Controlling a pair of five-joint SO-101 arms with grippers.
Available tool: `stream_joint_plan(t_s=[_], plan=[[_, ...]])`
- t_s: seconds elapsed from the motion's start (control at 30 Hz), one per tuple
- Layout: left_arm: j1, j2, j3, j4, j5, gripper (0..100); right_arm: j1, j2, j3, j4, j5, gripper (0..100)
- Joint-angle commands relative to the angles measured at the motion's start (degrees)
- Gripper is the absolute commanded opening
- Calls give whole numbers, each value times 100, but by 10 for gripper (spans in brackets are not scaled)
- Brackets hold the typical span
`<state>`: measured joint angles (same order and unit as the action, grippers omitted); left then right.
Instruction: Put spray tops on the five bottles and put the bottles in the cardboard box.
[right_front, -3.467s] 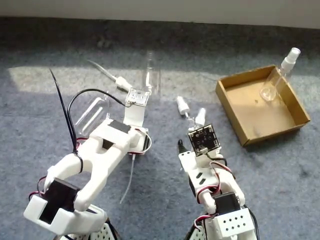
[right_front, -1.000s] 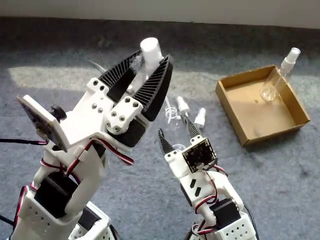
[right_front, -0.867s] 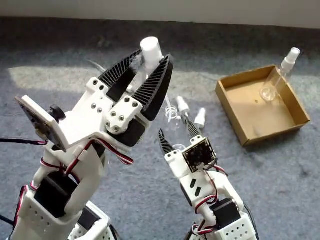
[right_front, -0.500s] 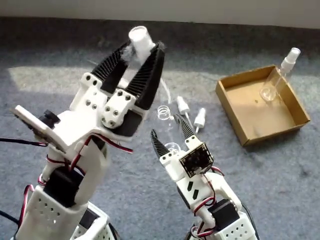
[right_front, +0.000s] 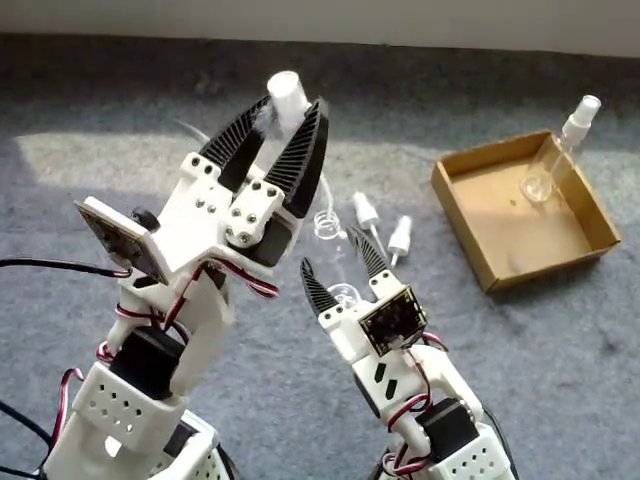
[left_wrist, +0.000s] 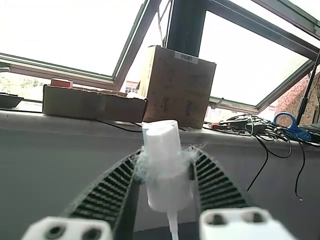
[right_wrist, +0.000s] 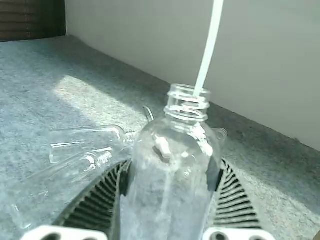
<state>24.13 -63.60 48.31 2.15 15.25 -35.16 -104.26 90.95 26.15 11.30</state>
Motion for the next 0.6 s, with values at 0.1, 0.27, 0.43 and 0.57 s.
stream_joint_plan(t_s=[0.1, 0.27, 0.43, 0.57], plan=[[-84, -75, 356, -114, 70, 5, -48, -119, -57, -171, 0, 109], [-13, -84, 971, -114, 70, 5, -48, -119, -48, -171, 0, 109], [286, -84, 1499, -114, 70, 5, 251, -119, -48, -171, 0, 109], [365, -84, 1754, -114, 70, 5, 435, -119, -48, -154, -9, 109]])
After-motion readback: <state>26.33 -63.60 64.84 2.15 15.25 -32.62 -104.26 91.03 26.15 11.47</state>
